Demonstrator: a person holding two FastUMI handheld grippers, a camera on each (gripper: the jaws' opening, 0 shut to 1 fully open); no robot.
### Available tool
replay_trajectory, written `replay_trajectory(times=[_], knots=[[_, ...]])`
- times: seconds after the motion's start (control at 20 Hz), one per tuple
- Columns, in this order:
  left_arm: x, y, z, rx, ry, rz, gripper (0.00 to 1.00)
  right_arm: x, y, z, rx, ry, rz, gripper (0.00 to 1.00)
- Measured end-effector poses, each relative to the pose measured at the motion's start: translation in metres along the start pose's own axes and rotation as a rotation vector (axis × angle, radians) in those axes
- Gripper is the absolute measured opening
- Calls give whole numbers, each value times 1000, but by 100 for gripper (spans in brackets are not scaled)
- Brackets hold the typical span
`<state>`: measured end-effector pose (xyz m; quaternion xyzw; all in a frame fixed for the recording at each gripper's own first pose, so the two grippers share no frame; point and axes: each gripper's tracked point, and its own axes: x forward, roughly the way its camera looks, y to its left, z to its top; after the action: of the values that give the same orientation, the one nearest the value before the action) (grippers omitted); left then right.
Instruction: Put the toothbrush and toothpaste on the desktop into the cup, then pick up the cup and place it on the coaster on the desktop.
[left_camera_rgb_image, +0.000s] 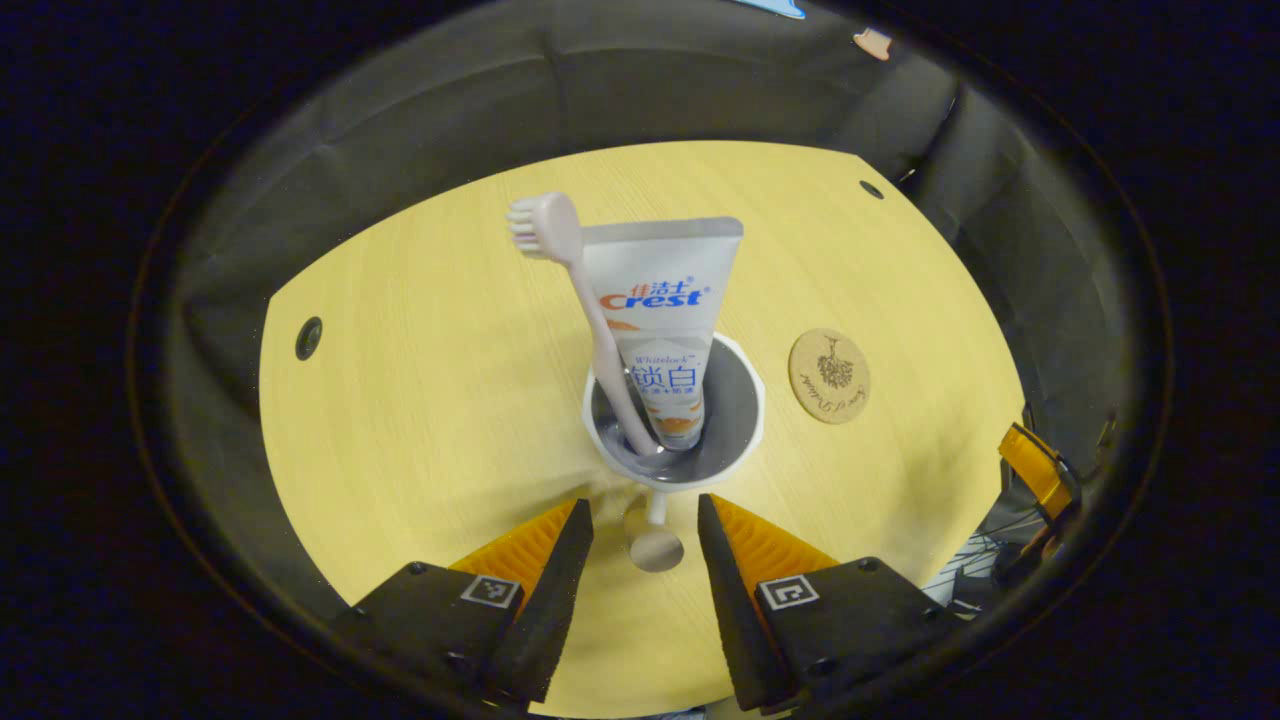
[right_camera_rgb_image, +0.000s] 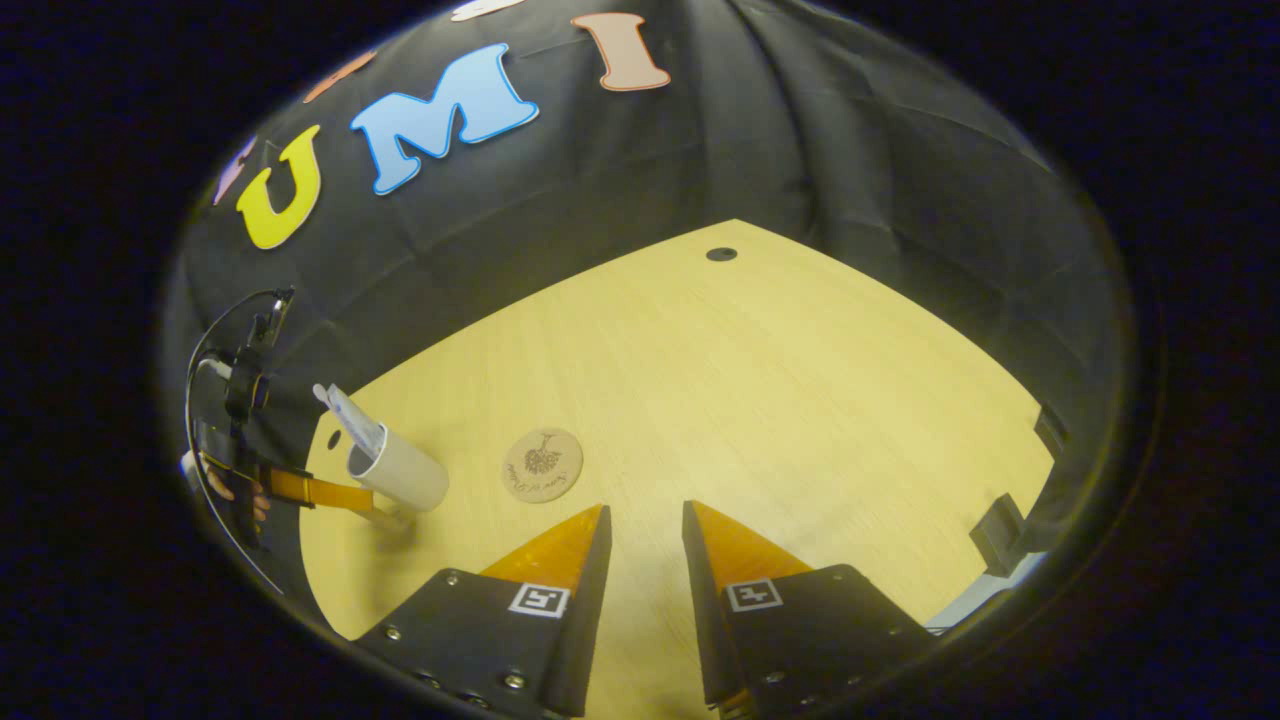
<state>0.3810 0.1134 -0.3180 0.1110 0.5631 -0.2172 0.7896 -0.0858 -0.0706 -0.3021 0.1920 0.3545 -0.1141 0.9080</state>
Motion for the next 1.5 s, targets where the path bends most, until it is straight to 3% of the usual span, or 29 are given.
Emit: replay_trajectory(times=[0.15, 0.2, 0.45, 0.5, 0.6, 1.1, 1.5], knots=[[8, -2, -3, 22, 65, 0, 70, 2, 3, -2, 3, 15, 2, 38], [14, -4, 0, 28, 75, 5, 67, 4, 3, -4, 0, 21, 3, 42], [35, -8, -1, 36, 130, 17, 67, 6, 5, -16, 21, 66, 2, 42], [41, -7, -3, 36, 138, 29, 48, 6, 5, -19, 29, 74, 1, 42], [45, -8, -4, 28, 146, 25, 39, 7, 4, -22, 41, 88, -3, 42], [40, -21, -3, 55, 113, 24, 34, 3, -7, -27, 79, 115, -20, 42], [31, -79, 22, 165, 70, -2, 34, 0, -11, -31, 86, 123, -2, 42]])
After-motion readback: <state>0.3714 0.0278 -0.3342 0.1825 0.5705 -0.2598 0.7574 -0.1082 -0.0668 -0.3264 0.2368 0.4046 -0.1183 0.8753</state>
